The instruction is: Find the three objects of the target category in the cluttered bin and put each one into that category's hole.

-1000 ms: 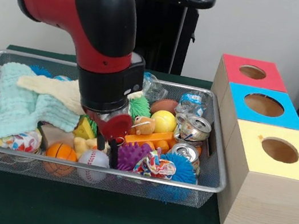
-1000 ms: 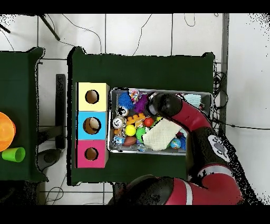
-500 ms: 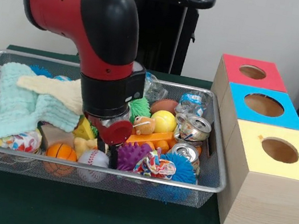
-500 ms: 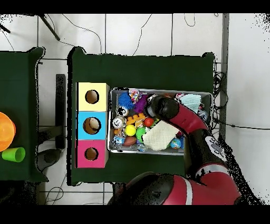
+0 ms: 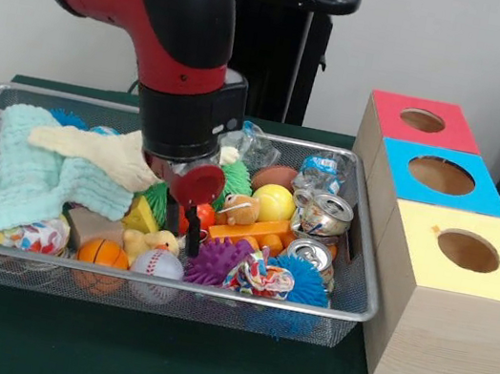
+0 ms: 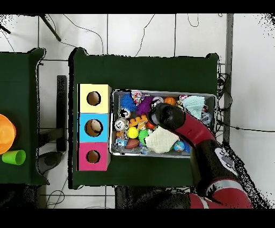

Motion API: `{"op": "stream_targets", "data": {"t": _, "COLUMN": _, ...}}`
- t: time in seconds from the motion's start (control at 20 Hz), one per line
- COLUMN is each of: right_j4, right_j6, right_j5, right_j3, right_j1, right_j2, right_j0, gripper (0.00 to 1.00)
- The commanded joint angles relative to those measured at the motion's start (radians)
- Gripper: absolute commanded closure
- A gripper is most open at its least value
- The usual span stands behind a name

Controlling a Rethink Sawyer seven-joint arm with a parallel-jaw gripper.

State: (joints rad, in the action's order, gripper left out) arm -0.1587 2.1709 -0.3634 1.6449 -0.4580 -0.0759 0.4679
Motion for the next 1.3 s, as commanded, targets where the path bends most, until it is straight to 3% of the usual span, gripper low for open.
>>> {"op": "stream_targets", "data": {"t": 0.05, "right_j4": 0.050, "right_j6": 0.013, "right_j5": 0.014, "right_j3": 0.153, "right_j1": -0.074, "right_j2": -0.110, "right_j0": 0.053, "gripper": 0.00}}
{"op": "stream_targets", "data": {"t": 0.35, "right_j4": 0.074, "right_j6": -0.004, "right_j5": 0.052, "right_j3": 0.097, "right_j1": 0.010, "right_j2": -0.112, "right_j0": 0.068, "gripper": 0.00}}
{"op": "stream_targets", "data": {"t": 0.7, "right_j4": 0.106, "right_j6": -0.015, "right_j5": 0.077, "right_j3": -0.030, "right_j1": 0.128, "right_j2": -0.091, "right_j0": 0.060, "gripper": 0.00}}
{"op": "stream_targets", "data": {"t": 1.3, "right_j4": 0.144, "right_j6": -0.020, "right_j5": 0.066, "right_j3": -0.118, "right_j1": 0.187, "right_j2": -0.111, "right_j0": 0.061, "gripper": 0.00}}
